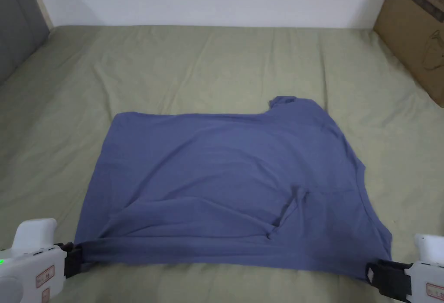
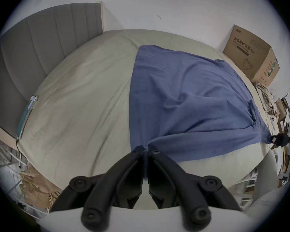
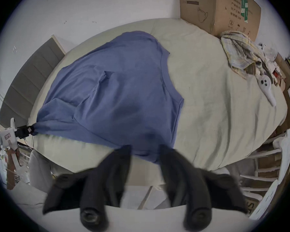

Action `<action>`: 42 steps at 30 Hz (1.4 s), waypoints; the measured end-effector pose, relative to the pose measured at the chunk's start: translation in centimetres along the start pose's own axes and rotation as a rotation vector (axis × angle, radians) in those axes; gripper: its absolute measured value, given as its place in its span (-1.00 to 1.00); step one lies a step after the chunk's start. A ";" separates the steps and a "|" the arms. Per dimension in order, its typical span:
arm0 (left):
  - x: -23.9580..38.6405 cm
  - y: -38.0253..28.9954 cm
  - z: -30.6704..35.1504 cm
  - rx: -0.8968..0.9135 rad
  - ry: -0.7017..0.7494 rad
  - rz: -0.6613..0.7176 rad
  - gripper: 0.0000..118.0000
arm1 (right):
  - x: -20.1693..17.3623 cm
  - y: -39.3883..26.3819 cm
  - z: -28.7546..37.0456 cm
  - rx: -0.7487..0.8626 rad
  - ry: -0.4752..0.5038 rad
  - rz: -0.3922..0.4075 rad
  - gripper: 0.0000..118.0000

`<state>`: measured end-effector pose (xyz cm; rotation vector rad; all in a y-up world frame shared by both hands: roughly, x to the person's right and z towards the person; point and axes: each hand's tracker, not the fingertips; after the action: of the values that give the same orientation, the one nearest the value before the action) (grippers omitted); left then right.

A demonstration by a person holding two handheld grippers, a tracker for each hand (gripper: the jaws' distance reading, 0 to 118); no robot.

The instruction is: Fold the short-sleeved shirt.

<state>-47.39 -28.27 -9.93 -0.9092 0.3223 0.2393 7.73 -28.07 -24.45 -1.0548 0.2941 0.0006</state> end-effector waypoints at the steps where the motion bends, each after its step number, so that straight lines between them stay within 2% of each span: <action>1: 0.1 0.0 0.0 -0.001 0.000 -0.002 -0.92 | 0.1 0.3 -0.1 0.004 -0.010 0.005 0.04; 2: 0.2 0.1 0.0 -0.006 0.000 -0.003 -0.92 | 0.3 0.4 -0.2 0.009 -0.019 0.004 0.11; 5: -0.1 0.0 -0.4 -0.012 0.008 -0.012 -0.92 | 1.0 1.0 -1.1 0.001 -0.029 -0.016 0.10; 8: -0.3 -0.1 -0.5 -0.017 0.013 -0.023 -0.92 | 1.2 0.8 -2.4 -0.048 -0.007 -0.008 0.02; 9: -0.3 -0.1 -0.5 -0.018 0.014 -0.024 -0.92 | 1.1 0.7 -2.9 -0.060 -0.003 0.007 -0.37; 10: -0.4 -0.1 -0.5 -0.020 0.014 -0.023 -0.92 | 0.8 0.5 -3.3 -0.080 -0.005 0.026 -0.88; 11: -0.5 -0.2 -0.6 -0.023 0.013 -0.020 -0.92 | 0.6 0.5 -3.4 -0.075 -0.040 0.035 -0.91; 15: -0.6 -0.1 -0.4 -0.024 0.009 -0.009 -0.92 | -0.2 1.2 -2.2 -0.039 -0.023 0.051 -0.91; 24: -0.4 2.9 0.6 0.006 0.023 -0.032 -0.92 | 0.4 5.7 0.3 0.032 0.018 0.015 -0.91; 31: 0.3 9.1 -2.9 0.015 0.036 -0.064 -0.92 | 0.4 13.1 -4.0 0.024 0.003 0.051 -0.91; 35: 0.9 11.5 -7.1 -0.028 0.078 -0.098 -0.90 | 0.7 16.0 -8.3 -0.047 0.006 0.022 -0.91; 36: 1.1 11.8 -7.8 -0.034 0.085 -0.106 -0.79 | 0.8 16.3 -9.3 -0.057 0.001 0.021 -0.91; 38: 1.2 12.1 -9.0 -0.049 0.123 -0.113 -0.21 | 0.8 16.4 -10.6 -0.076 -0.010 0.020 -0.84; 39: 1.3 11.9 -9.2 -0.056 0.134 -0.121 0.27 | 0.8 16.4 -11.1 -0.094 -0.026 0.021 -0.49; 40: 1.2 11.9 -9.3 -0.065 0.141 -0.118 0.52 | 0.7 16.3 -11.2 -0.100 -0.050 0.028 -0.22; 41: 1.1 11.8 -9.2 -0.070 0.145 -0.112 0.59 | 0.7 16.1 -11.1 -0.091 -0.073 0.033 -0.07; 42: 0.8 11.6 -8.6 -0.054 0.134 -0.096 0.57 | 0.7 15.9 -10.7 -0.079 -0.080 0.036 -0.04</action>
<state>-52.06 -28.23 -23.59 -0.9937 0.3964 0.0989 3.61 -29.41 -43.18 -1.1246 0.2425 0.0870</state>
